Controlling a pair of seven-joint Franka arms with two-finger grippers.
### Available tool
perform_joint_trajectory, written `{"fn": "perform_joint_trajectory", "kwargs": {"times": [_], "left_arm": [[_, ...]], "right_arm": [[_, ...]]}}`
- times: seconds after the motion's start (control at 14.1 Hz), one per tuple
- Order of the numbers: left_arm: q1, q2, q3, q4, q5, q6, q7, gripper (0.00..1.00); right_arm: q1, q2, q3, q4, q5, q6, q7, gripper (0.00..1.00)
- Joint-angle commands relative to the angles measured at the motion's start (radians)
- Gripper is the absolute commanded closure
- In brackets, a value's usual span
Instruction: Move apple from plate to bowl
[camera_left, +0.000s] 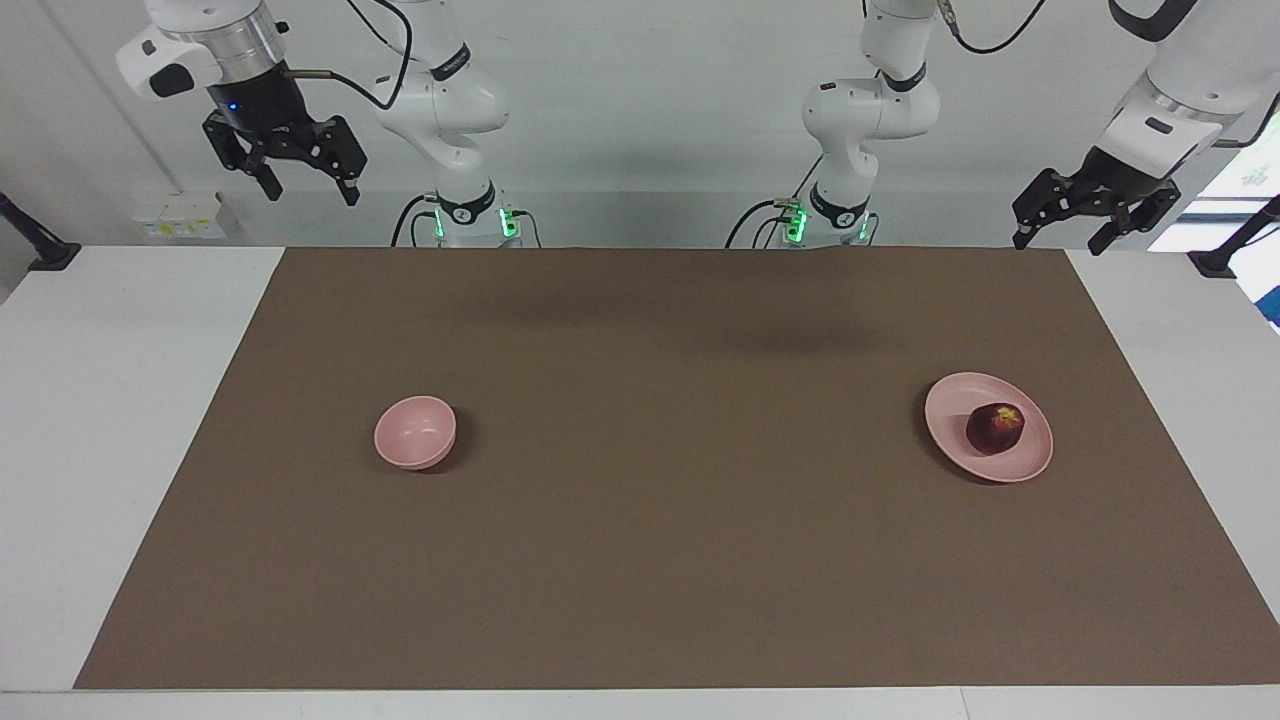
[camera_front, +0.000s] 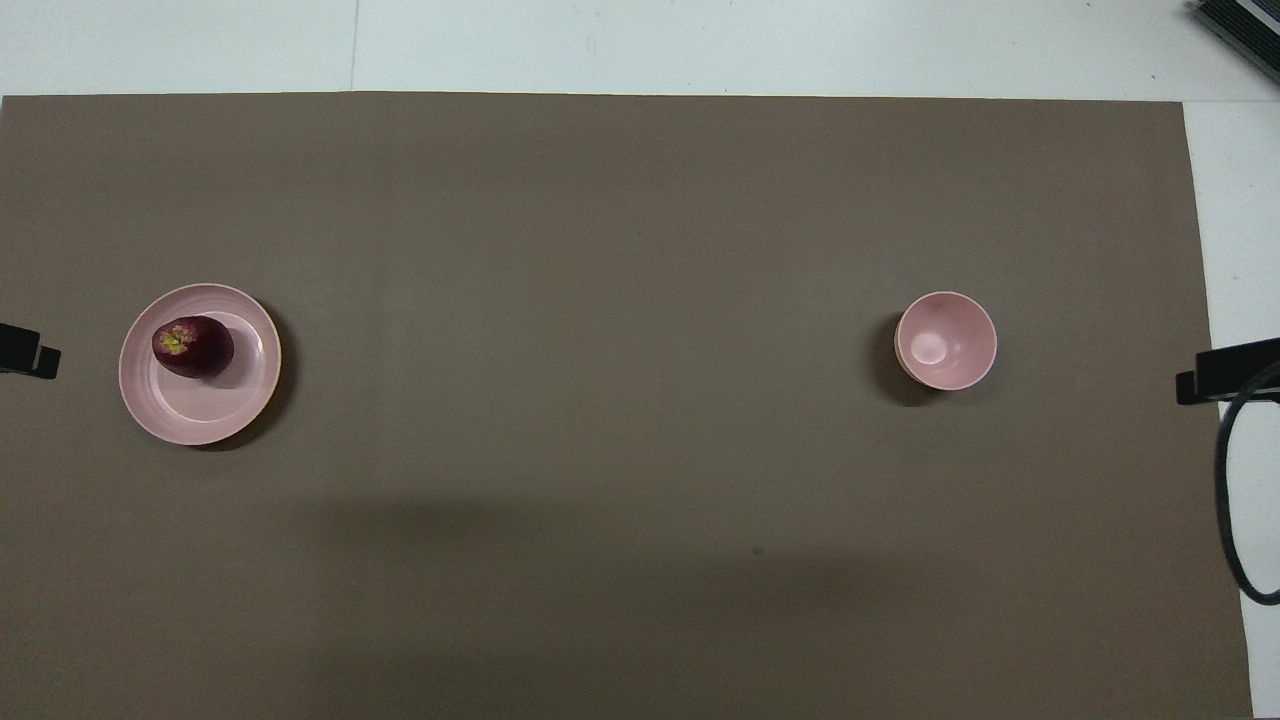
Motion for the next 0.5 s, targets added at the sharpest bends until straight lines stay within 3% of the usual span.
{"fn": "perform_joint_trajectory", "kwargs": {"times": [0.0,0.43], "left_arm": [[0.013,-0.027,-0.004,-0.035,-0.016,0.017,0.016,0.00],[0.013,-0.027,-0.005,-0.032,-0.015,0.011,0.006,0.00]], "right_arm": [[-0.009,-0.002,0.003,-0.001,0.007,0.007,-0.016,0.00],[-0.009,-0.002,0.003,-0.001,0.007,0.006,-0.016,0.00]]}}
